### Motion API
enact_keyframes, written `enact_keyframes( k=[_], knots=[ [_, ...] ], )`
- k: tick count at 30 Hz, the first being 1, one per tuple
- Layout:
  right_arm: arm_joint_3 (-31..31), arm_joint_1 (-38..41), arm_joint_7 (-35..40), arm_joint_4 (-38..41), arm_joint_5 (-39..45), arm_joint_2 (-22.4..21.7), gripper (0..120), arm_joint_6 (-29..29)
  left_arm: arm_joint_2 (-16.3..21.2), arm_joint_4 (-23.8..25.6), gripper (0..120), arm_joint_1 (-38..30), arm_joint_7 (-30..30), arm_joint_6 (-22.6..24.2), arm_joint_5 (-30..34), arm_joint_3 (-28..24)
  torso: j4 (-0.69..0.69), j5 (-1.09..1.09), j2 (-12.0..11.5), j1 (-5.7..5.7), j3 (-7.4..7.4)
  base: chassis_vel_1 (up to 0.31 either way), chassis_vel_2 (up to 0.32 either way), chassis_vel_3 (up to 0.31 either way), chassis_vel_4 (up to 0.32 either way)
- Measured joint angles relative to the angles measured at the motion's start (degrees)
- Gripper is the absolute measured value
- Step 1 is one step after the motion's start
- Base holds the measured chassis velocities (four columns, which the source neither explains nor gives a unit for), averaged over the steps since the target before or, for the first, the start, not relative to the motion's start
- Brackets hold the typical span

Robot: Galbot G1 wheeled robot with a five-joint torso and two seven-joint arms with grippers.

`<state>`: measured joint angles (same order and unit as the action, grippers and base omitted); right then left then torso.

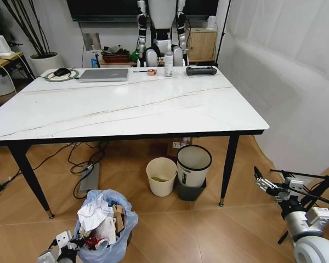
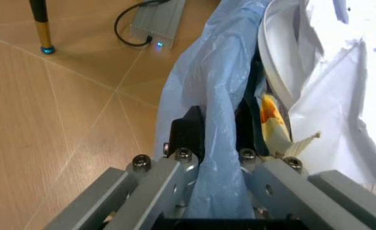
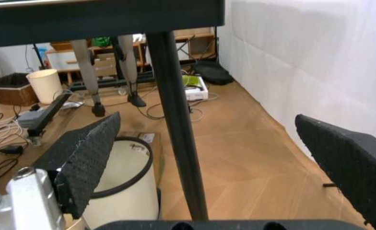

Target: Pick up the trash bin and place the trash from the table into it.

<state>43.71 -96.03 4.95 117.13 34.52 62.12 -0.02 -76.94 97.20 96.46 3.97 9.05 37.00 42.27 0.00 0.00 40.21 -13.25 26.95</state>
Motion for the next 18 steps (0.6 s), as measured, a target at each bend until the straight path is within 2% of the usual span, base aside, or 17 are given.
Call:
enact_keyframes(
  k=[18],
  knots=[
    [0.0,0.0,0.0,0.0,0.0,0.0,100,0.0,0.03,-3.61,1,-2.09,-2.35,-1.84,-0.94,0.17,-0.01,0.0,-4.51,1.77,-2.75,0.0,0.0,0.0,0.0]
  ],
)
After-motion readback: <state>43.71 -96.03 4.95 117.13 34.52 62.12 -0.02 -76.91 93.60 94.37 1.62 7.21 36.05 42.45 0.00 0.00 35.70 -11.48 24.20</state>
